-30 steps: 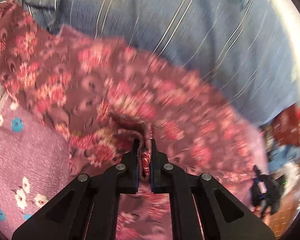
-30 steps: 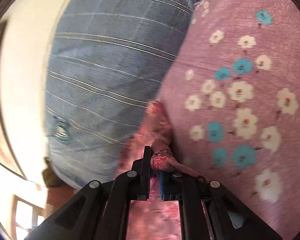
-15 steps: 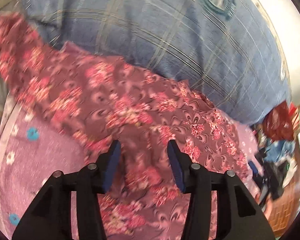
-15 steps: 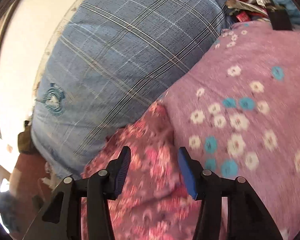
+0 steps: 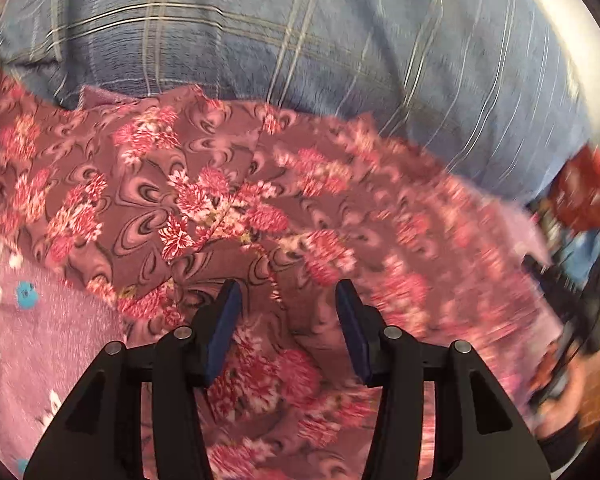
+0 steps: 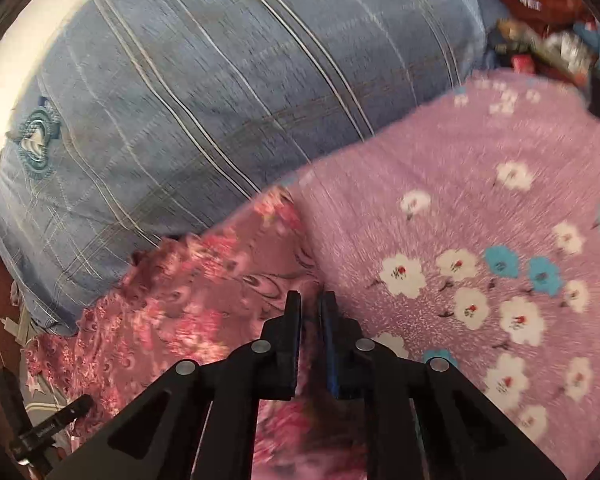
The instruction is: Fold small clothes
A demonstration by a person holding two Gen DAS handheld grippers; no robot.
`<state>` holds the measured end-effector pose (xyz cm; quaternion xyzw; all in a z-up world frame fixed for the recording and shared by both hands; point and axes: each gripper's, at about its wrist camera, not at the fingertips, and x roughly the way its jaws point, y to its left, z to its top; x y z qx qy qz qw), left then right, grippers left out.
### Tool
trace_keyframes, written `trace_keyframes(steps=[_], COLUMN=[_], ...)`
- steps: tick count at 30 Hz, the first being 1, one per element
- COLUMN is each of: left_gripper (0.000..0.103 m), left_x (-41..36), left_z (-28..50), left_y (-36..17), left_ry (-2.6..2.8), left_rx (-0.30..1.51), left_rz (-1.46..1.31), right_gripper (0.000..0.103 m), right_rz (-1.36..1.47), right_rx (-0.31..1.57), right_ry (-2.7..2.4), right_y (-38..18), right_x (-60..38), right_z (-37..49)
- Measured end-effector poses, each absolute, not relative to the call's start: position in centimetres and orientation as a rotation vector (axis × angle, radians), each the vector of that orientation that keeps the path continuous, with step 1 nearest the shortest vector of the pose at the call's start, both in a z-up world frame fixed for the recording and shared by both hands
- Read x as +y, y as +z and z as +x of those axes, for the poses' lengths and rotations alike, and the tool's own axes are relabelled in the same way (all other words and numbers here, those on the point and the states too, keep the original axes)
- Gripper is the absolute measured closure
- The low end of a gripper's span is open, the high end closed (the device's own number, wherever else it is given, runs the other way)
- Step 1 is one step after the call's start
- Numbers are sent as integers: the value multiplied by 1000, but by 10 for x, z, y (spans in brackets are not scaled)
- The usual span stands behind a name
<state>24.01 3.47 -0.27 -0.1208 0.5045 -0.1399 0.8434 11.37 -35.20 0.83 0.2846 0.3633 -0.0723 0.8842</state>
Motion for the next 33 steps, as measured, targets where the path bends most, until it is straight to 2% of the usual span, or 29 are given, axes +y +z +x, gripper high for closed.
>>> trace_keyframes(steps=[3,6,8,9,11,13,15,17,21,24,30,33], left_gripper=[50,51,50,50,50,50,48,47,46,46,46,56], left_x=[38,33,30,33,52,83,123,172,262,314,343,354], left_z=[235,233,228,227,227,237,250,265,284,291,313,320], left_y=[-6,-22,-15,-9,4,21,35,48,66,65,44,43], left_ry=[-290,-280,-285,-296,-302,-239,-146,-20,154,202,290,300], left_rx=[1081,1115,1104,1109,1091,1060,1038,1026,1001,1003,1018,956], left_rz=[-279,-238,-188,-193,-228,-247,-276,-310,-442,-594,-675,-728], right_gripper=[87,79,79,81,77,75,59,58,47,45,44,44], right_rz=[543,517,515,503,452,466,463,418,379,393,433,451], right_rx=[668,734,878,861,798,757,777,750,735,726,711,706], right_ry=[-19,47,40,28,-11,39,48,35,44,61,89,99], right_y=[32,19,-11,-16,-2,4,-4,-17,-14,-13,-15,-16], right_x=[-328,-303,-291,-288,-279,-273,-268,-261,-254,-263,-265,-265], right_z=[97,96,104,101,88,80,83,85,83,79,81,82])
